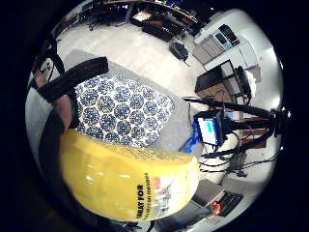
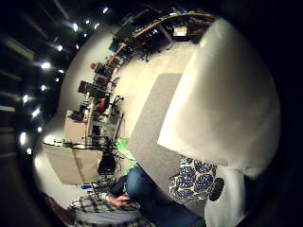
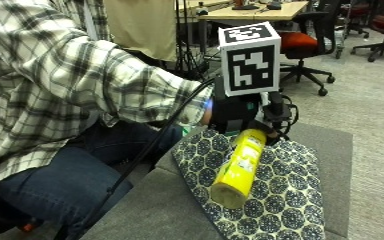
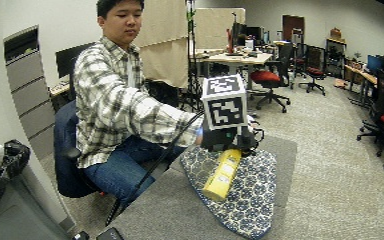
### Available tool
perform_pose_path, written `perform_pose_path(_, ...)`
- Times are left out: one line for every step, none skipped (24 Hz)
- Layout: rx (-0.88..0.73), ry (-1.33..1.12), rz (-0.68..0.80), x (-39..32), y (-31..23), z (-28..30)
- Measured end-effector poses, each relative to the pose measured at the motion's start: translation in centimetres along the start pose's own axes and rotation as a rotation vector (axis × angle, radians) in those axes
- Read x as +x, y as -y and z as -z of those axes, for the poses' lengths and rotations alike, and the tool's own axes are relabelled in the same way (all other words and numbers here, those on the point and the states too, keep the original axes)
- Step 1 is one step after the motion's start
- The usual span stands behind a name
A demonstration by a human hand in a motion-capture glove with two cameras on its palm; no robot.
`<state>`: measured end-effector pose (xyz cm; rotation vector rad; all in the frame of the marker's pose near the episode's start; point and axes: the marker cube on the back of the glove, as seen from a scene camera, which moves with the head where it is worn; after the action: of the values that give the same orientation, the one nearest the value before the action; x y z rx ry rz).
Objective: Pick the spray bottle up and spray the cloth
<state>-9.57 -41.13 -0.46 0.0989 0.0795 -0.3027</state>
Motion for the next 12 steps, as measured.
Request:
perform_pose_path(-0.014, -0.031, 0.006, -0.2, 0.1, -0.2)
perform_pose_path(-0.028, -0.060, 0.010, -0.4, 0.2, -0.4)
perform_pose_path(-0.040, -0.085, 0.014, -0.5, 0.3, -0.6)
perform_pose_path(-0.050, -0.104, 0.017, -0.6, 0.3, -0.8)
perform_pose_path(-0.060, -0.119, 0.019, -0.7, 0.3, -0.9)
perform_pose_path(-0.069, -0.133, 0.020, -0.7, 0.3, -1.1)
perform_pose_path(-0.077, -0.146, 0.022, -0.6, 0.2, -1.2)
perform_pose_path(-0.085, -0.161, 0.023, -0.6, 0.2, -1.3)
perform_pose_path(-0.092, -0.178, 0.023, -0.5, 0.2, -1.3)
perform_pose_path(-0.100, -0.195, 0.024, -0.5, 0.2, -1.4)
perform_pose_path(-0.107, -0.211, 0.024, -0.4, 0.2, -1.5)
perform_pose_path(-0.115, -0.226, 0.025, -0.3, 0.1, -1.5)
